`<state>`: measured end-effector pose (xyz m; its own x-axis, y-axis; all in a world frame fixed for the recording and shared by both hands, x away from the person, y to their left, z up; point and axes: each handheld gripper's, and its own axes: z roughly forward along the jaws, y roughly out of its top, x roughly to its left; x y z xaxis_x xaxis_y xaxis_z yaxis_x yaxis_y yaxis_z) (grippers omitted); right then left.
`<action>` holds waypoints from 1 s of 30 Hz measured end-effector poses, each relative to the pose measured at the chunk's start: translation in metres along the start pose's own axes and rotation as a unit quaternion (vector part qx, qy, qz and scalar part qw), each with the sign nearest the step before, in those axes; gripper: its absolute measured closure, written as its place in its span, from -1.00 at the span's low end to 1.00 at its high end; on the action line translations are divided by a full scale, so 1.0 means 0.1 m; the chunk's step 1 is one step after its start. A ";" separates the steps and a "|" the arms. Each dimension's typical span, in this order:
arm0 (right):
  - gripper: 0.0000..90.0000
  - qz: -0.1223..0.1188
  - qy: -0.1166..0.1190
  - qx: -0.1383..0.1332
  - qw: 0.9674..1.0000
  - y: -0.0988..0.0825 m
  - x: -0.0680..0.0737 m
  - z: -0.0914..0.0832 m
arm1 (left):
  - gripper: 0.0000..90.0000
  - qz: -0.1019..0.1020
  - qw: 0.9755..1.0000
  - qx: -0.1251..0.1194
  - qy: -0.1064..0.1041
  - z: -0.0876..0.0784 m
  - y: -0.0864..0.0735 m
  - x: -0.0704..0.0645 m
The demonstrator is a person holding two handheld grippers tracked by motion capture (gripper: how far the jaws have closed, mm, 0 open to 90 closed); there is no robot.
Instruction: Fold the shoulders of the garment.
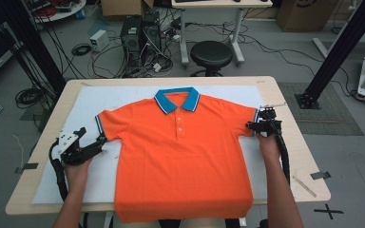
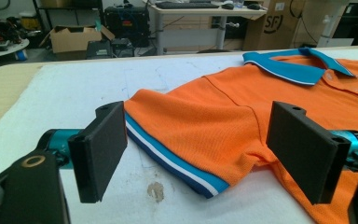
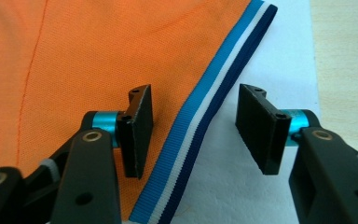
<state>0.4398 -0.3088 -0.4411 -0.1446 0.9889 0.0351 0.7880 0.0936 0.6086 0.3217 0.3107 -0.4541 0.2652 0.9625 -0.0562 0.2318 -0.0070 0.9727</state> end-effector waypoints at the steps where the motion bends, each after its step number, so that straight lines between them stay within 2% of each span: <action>1: 0.08 0.001 -0.004 -0.001 1.000 0.00 0.01 0.00 | -0.55 0.000 1.000 0.000 0.000 0.00 0.00 0.00; 3: 0.17 -0.002 -0.008 0.000 1.000 0.00 0.02 0.00 | -0.55 -0.001 1.000 0.000 0.000 0.00 0.00 0.00; 8: 0.75 -0.011 0.012 0.001 1.000 0.00 0.05 -0.01 | -0.55 -0.001 1.000 0.000 0.000 0.00 0.00 0.00; 9: 0.84 -0.019 0.012 0.003 1.000 0.01 0.08 -0.01 | -0.54 -0.001 1.000 0.000 0.000 0.00 0.00 0.01; 12: 0.86 -0.030 0.005 0.000 1.000 0.01 0.11 -0.02 | -0.54 -0.002 1.000 0.000 -0.001 0.00 0.00 0.01; 14: 0.86 -0.034 0.009 -0.011 0.999 0.02 0.14 -0.06 | -0.54 -0.002 1.000 0.000 -0.001 0.00 0.00 0.01; 17: 0.86 -0.040 0.021 -0.033 0.998 0.04 0.17 -0.13 | -0.54 -0.003 1.000 0.000 0.000 0.00 0.00 0.01; 21: 0.86 -0.048 0.041 -0.041 0.997 0.08 0.25 -0.22 | -0.54 -0.003 1.000 0.000 0.000 0.00 0.00 0.01; 25: 0.86 -0.064 0.063 -0.048 0.995 0.13 0.39 -0.27 | -0.54 -0.002 1.000 0.000 0.000 0.00 0.00 0.01; 30: 0.86 -0.093 0.082 -0.041 0.992 0.18 0.65 -0.24 | -0.54 -0.003 1.000 -0.001 0.000 0.00 0.00 0.01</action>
<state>0.4303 -0.2457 -0.4085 -0.3827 0.9230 0.0406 0.6890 0.2558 0.6781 0.3217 0.3114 -0.4542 0.2648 0.9624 -0.0615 0.2320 -0.0017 0.9727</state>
